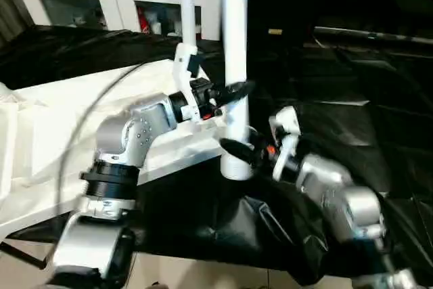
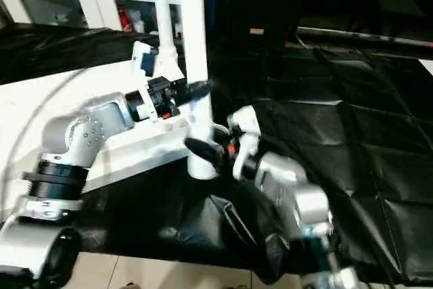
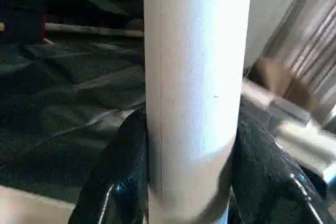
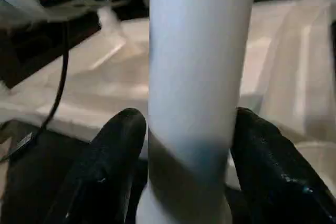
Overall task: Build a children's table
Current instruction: Insert table leg to table base
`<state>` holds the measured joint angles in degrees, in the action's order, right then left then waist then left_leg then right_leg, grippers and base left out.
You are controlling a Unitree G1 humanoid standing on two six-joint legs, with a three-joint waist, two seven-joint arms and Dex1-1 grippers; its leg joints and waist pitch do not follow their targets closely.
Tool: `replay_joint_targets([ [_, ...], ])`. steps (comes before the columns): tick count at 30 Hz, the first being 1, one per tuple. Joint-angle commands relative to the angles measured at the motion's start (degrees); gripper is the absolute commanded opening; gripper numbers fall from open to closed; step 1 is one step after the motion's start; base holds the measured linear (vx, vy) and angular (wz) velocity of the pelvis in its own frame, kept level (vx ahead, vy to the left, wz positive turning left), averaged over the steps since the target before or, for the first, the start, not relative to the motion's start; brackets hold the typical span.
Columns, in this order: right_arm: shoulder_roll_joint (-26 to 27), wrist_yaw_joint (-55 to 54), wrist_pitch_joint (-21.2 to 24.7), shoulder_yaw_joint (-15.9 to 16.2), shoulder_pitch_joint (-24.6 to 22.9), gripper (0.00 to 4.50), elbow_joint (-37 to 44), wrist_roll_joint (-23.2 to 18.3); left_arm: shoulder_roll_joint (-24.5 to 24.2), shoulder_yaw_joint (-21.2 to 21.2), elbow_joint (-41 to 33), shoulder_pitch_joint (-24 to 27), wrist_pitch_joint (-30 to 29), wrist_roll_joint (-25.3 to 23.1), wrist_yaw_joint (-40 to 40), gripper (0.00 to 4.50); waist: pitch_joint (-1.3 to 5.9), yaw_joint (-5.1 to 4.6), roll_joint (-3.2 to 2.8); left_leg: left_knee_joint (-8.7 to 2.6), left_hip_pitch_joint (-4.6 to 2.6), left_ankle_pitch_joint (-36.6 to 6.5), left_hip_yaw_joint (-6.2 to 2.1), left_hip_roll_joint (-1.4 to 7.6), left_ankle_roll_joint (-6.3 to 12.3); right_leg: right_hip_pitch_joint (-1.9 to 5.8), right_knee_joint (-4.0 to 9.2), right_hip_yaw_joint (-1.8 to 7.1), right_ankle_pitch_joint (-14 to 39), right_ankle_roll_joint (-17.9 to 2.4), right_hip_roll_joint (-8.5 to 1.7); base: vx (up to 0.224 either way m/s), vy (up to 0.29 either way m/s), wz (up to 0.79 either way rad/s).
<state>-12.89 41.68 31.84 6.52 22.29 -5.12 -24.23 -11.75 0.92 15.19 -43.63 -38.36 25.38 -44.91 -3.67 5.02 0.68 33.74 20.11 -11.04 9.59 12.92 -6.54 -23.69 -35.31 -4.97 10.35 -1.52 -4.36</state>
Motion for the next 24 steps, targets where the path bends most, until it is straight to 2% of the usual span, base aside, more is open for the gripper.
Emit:
replay_joint_targets([
  [1,-0.93,0.55,3.67,0.56,1.0,3.04,1.23,-0.86,-0.25,1.2,-2.18,-0.97,0.57,-0.64,-0.71,1.82,4.71,0.09,-0.07,-3.15,0.28,-2.07,0.47,-0.24,2.65,4.69,3.14,2.89,2.27,-11.28,-2.73,0.0,0.0,0.0],
  [4,-2.82,2.2,4.82,1.76,2.34,3.04,1.09,-0.22,-1.08,2.73,-2.7,-1.31,1.0,-1.03,-2.21,1.82,4.64,0.16,0.19,-3.02,0.4,-1.96,0.65,-0.38,2.54,4.6,3.04,2.94,1.72,-11.64,-2.74,0.0,0.0,0.0],
  [5,-2.99,2.24,5.13,1.54,3.01,3.04,0.68,-0.35,-1.24,3.15,-2.57,-1.58,1.54,-1.41,-2.42,1.82,4.67,0.17,0.56,-3.01,0.45,-2.08,0.7,-0.4,2.56,4.67,3.14,2.92,2.25,-11.43,-2.76,0.0,0.0,0.0],
  [6,-3.0,2.04,5.8,1.26,3.5,3.04,0.35,-0.46,-0.99,3.01,-2.51,-1.74,1.68,-1.26,-2.46,1.82,4.68,0.2,0.67,-3.01,0.45,-2.04,0.7,-0.36,2.51,4.66,3.11,2.94,2.77,-11.27,-2.84,0.0,0.0,0.0],
  [8,-3.06,1.84,5.91,1.4,4.51,3.04,-0.67,0.31,-0.52,2.64,-2.48,-2.1,1.57,-0.93,-2.43,1.82,4.7,0.24,0.48,-2.96,0.43,-1.77,0.68,-0.34,2.36,4.59,3.04,2.94,3.14,-11.25,-2.87,0.0,0.0,0.0],
  [10,-2.81,1.69,5.76,1.67,4.93,3.04,-1.39,0.79,-0.35,2.61,-2.81,-2.1,1.19,-0.54,-2.47,1.82,4.69,0.22,0.72,-2.91,0.48,-1.73,0.75,-0.43,2.31,4.58,3.09,2.95,3.28,-11.11,-2.84,0.0,0.0,0.0],
  [11,-2.43,1.22,6.05,1.87,5.39,3.04,-2.17,0.91,-0.4,2.83,-3.08,-2.07,1.22,-0.57,-2.47,1.82,4.68,0.28,0.61,-2.94,0.5,-1.76,0.7,-0.41,2.23,4.58,3.05,2.95,3.52,-11.14,-2.91,0.0,0.0,0.0],
  [12,-2.24,0.82,6.34,2.02,5.56,3.04,-2.68,1.08,-0.28,2.9,-3.33,-1.94,0.99,-0.15,-2.7,1.82,4.68,0.21,0.85,-2.94,0.53,-1.82,0.73,-0.4,2.2,4.58,3.08,2.93,3.71,-11.09,-2.9,0.0,0.0,0.0],
  [14,-2.07,0.22,6.75,2.14,5.73,3.04,-3.19,1.35,-0.26,2.93,-3.35,-1.9,0.95,0.12,-2.89,1.82,4.72,0.26,0.62,-2.92,0.52,-1.72,0.71,-0.4,2.03,4.57,3.01,2.94,3.67,-11.27,-2.93,0.0,0.0,0.0],
  [16,-1.83,0.08,7.41,2.18,5.99,3.04,-3.77,1.34,-0.73,3.55,-3.0,-1.87,1.62,-0.45,-3.55,1.82,4.67,0.26,0.74,-2.95,0.48,-1.61,0.71,-0.4,2.05,4.52,3.0,2.92,3.57,-11.08,-2.84,0.0,0.0,0.0],
  [18,-1.81,0.02,7.61,2.38,6.11,3.04,-4.29,1.69,-0.72,3.51,-2.74,-1.86,1.88,-0.62,-3.61,1.82,4.74,0.26,0.5,-2.9,0.48,-1.41,0.7,-0.41,2.01,4.52,2.98,2.92,3.05,-11.12,-2.85,0.0,0.0,0.0],
  [21,-1.68,-0.08,7.63,2.43,6.37,3.04,-5.38,2.18,-0.65,3.29,-2.64,-1.91,1.92,-0.46,-3.94,1.82,4.8,0.28,0.7,-2.87,0.49,-1.16,0.71,-0.44,2.05,4.6,2.85,2.93,2.51,-11.28,-2.87,0.0,0.0,0.0],
  [22,-1.15,-0.4,7.52,1.83,6.73,3.04,-6.13,1.76,-0.92,3.59,-2.92,-1.96,1.75,-0.29,-4.68,1.82,4.78,0.29,0.35,-2.83,0.51,-1.26,0.69,-0.46,2.02,4.57,2.84,2.94,2.55,-11.34,-2.88,0.0,0.0,0.0],
  [23,-0.97,-0.53,7.45,1.56,6.99,3.04,-6.5,1.53,-0.95,3.72,-3.02,-1.96,1.73,-0.17,-4.93,1.82,4.76,0.19,0.61,-2.88,0.52,-1.46,0.71,-0.45,2.02,4.57,2.89,2.91,2.85,-11.29,-2.85,0.0,0.0,0.0],
  [24,-0.93,-0.55,7.43,1.51,7.07,3.04,-6.59,1.48,-0.96,3.75,-3.01,-1.97,1.75,-0.17,-4.95,1.82,4.73,0.19,0.6,-2.87,0.47,-1.8,0.73,-0.45,1.93,4.52,2.94,2.92,3.31,-11.28,-2.86,0.0,0.0,0.0],
])
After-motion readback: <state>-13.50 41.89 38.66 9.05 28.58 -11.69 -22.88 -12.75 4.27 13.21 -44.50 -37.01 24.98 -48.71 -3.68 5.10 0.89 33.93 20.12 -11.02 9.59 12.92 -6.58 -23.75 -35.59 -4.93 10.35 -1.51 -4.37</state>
